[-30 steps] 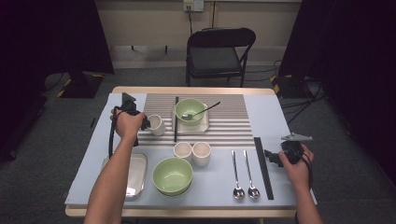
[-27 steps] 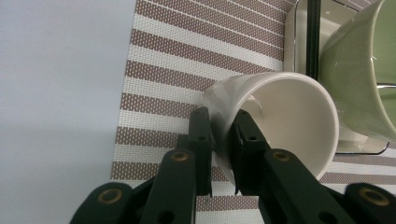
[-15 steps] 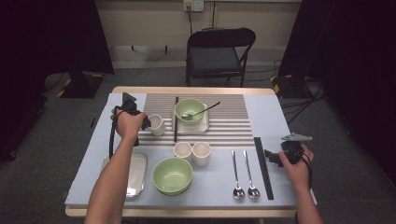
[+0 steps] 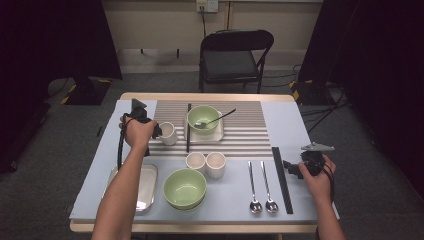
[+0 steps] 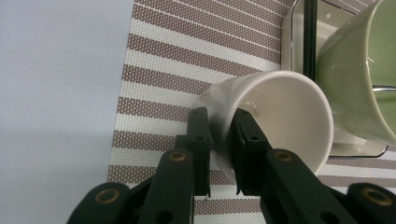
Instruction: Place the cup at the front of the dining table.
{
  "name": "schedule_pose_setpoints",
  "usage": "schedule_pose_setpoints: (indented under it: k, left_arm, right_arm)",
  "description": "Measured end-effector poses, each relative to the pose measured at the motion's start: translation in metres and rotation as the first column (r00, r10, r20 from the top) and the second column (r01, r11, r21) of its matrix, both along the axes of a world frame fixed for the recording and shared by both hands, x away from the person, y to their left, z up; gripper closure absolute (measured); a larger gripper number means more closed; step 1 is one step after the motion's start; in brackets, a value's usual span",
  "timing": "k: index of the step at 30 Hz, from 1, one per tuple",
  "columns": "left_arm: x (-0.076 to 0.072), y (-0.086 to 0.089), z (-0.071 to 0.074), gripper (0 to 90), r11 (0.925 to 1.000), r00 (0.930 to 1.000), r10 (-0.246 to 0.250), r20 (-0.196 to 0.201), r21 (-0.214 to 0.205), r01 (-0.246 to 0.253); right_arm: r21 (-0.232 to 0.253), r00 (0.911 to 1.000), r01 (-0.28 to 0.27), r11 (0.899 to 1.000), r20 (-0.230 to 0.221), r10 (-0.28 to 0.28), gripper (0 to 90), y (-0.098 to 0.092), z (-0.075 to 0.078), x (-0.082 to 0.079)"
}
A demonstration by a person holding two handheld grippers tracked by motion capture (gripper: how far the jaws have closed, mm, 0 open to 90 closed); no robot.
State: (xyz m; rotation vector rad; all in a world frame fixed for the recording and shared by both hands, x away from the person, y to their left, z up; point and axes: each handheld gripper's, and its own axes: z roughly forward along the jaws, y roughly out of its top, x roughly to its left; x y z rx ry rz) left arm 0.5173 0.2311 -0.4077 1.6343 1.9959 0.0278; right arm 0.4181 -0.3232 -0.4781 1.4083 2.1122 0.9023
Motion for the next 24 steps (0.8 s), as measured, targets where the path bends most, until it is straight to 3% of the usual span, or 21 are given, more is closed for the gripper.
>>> schedule_pose_setpoints:
  k: [11,17,19,24]
  left_arm:
    - [0.0003,-0.0026,0.0005,78.2,0.9999,0.9999,0.015,0.002,0.004,-0.015]
    - [0.0003,-0.0018,0.0008,77.3,1.0000,1.0000,-0.009,0.002,0.001,0.009]
    - [0.0007,-0.0038,0.0011,77.1,0.9999,0.9998,0.016,0.010,-0.004,-0.016]
    - [0.0007,-0.0048,0.0012,75.7,0.9998,0.9998,0.015,0.016,-0.010,-0.014]
  right_arm:
    - [0.001,1.0000,0.001,1.000,-0.001,-0.001,14.9,0.0001,0.0000,0.0000]
    - [0.000,1.0000,0.000,1.000,0.001,0.000,14.9,0.0000,0.0000,0.0000]
    - [0.001,1.0000,0.001,1.000,0.000,-0.001,14.9,0.0001,-0.0001,0.0000]
    - [0.001,1.0000,0.001,1.000,0.000,-0.001,14.9,0.0001,0.0000,0.0000]
